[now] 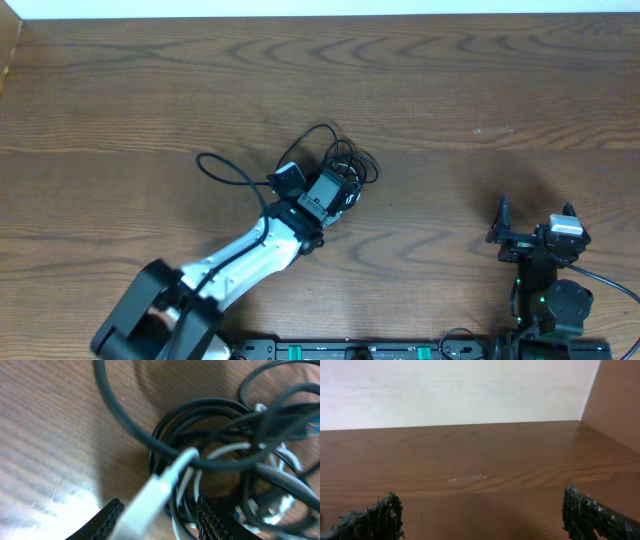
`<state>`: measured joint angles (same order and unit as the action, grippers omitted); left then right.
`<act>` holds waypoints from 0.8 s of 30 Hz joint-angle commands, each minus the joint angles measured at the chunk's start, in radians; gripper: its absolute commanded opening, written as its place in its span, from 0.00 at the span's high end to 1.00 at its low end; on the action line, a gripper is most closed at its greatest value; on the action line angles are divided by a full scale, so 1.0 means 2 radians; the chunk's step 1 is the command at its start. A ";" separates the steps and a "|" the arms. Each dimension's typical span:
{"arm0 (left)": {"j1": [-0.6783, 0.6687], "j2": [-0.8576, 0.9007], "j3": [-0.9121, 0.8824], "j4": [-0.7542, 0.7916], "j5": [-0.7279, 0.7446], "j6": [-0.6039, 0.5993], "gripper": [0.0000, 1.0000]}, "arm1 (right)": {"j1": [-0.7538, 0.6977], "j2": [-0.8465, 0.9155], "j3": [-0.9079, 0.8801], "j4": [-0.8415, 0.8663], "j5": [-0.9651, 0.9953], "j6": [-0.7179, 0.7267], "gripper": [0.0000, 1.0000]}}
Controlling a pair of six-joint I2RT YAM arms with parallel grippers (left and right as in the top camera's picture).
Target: Untangle cables
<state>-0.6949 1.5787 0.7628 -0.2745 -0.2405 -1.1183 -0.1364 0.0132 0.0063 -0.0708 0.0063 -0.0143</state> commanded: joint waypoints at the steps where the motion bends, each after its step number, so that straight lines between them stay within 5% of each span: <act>1: 0.000 0.038 -0.005 0.020 -0.014 0.009 0.53 | -0.003 0.000 -0.001 -0.002 -0.003 0.001 0.01; 6: 0.002 0.072 -0.005 0.057 -0.002 0.009 0.53 | -0.003 0.000 -0.001 -0.002 -0.003 0.001 0.01; 9: 0.004 0.069 -0.005 0.056 -0.002 0.019 0.91 | -0.003 0.000 -0.001 -0.002 -0.003 0.001 0.01; 19: 0.005 0.028 -0.005 0.035 -0.003 0.053 0.92 | -0.003 0.000 -0.001 -0.002 -0.003 0.001 0.01; 24: 0.005 -0.036 -0.003 0.035 0.020 0.128 0.92 | -0.003 0.000 -0.001 -0.002 -0.003 0.001 0.01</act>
<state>-0.6899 1.5993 0.7586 -0.2081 -0.2295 -0.9802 -0.1364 0.0132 0.0063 -0.0704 0.0063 -0.0143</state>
